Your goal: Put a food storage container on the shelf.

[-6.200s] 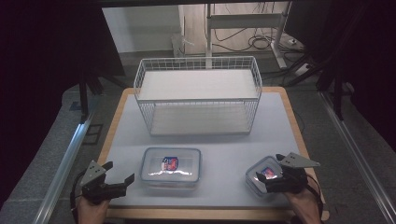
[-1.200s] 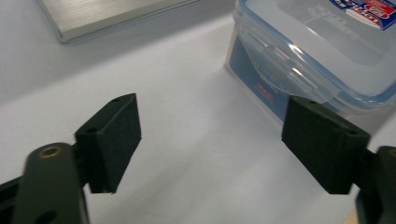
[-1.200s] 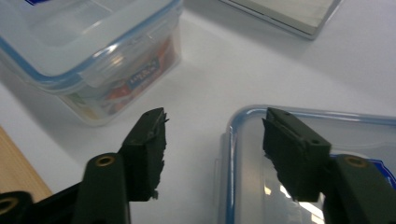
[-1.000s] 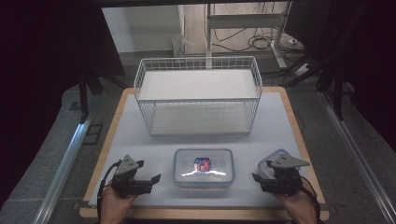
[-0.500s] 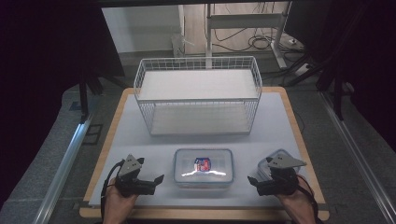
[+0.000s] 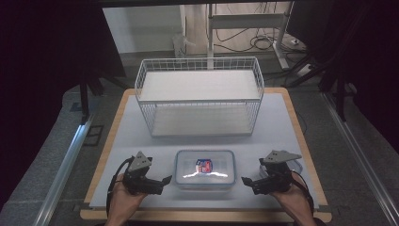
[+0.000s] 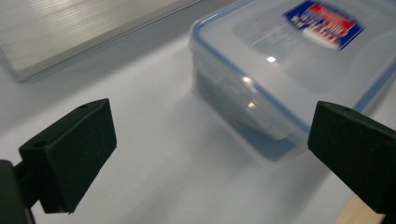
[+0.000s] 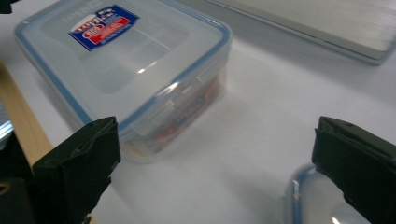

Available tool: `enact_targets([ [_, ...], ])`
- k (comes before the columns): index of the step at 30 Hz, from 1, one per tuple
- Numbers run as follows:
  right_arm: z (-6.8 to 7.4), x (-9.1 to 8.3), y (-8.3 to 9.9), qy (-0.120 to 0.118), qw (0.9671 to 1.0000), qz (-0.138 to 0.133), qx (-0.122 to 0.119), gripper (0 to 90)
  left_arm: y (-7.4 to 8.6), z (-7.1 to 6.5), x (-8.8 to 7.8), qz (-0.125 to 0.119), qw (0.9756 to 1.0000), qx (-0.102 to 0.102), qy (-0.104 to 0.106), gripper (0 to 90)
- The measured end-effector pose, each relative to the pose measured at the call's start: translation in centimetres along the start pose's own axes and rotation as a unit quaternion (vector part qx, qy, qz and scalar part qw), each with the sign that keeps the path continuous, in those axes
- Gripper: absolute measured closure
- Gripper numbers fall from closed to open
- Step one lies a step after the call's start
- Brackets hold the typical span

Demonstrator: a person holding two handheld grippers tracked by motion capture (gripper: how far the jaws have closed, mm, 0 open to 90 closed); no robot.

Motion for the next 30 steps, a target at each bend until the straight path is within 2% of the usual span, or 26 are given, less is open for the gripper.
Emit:
enact_targets([
  [2, 0.1, 0.2, -0.1, -0.01, 0.9999, 0.008, 0.01, 0.0, -0.3, 0.0, 0.1, -0.001, 0.9998, -0.01, 0.018, 1.2],
  [4, 0.4, 0.5, -0.3, -0.024, 0.9995, 0.016, 0.015, 0.0, -0.6, 0.0, 0.4, 0.005, 0.9995, -0.014, 0.028, 2.1],
  [5, 0.4, 0.5, -0.3, -0.024, 0.9995, 0.016, 0.015, 0.0, -0.6, 0.0, 0.4, 0.005, 0.9995, -0.014, 0.028, 2.2],
  [7, 0.9, 0.9, -0.5, -0.033, 0.9988, 0.036, 0.005, 2.5, -0.8, -0.1, 0.8, 0.012, 0.9992, -0.015, 0.035, 3.4],
  [10, 1.2, 1.2, -1.0, -0.035, 0.9986, 0.039, -0.001, 7.2, -1.1, -0.4, 1.5, 0.022, 0.9984, -0.014, 0.05, 4.0],
  [14, 1.1, 1.7, -1.6, -0.047, 0.9982, 0.036, 0.005, 10.4, -1.5, -0.5, 2.1, 0.029, 0.9974, -0.015, 0.064, 4.6],
  [16, 1.1, 1.9, -1.7, -0.049, 0.998, 0.04, 0.009, 10.7, -1.5, -0.5, 2.2, 0.03, 0.9972, -0.016, 0.067, 4.8],
  [17, 0.9, 2.3, -1.8, -0.054, 0.9975, 0.045, 0.01, 11.2, -1.6, -0.4, 2.3, 0.031, 0.9966, -0.015, 0.075, 4.5],
  [19, 1.0, 2.5, -1.8, -0.057, 0.9972, 0.047, 0.013, 11.8, -1.6, -0.4, 2.4, 0.031, 0.9966, -0.015, 0.076, 4.4],
  [23, 1.0, 3.4, -1.8, -0.071, 0.9952, 0.06, 0.031, 14.1, -1.3, -0.3, 2.6, 0.038, 0.9962, -0.007, 0.078, 4.7],
  [24, 1.1, 3.7, -1.9, -0.073, 0.9944, 0.062, 0.043, 14.0, -1.1, -0.2, 2.9, 0.047, 0.9959, -0.004, 0.078, 4.9],
  [26, 1.0, 4.1, -2.0, -0.074, 0.9935, 0.064, 0.058, 12.7, -0.9, 0.1, 3.1, 0.048, 0.9942, -0.023, 0.093, 4.8],
  [30, 0.7, 5.0, -2.1, -0.101, 0.9871, 0.078, 0.096, 10.0, -0.9, 0.4, 3.7, 0.055, 0.9895, -0.041, 0.127, 4.4],
])
Point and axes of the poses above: each handheld gripper's, and its own axes: x roughly forward along the jaws, y roughly out of its underside, z roughly to its left, the point moved 3 cm from there along x, roughly forward along the jaws, and after that the axes turned 3 degrees about -y, right-handed, at the moved point
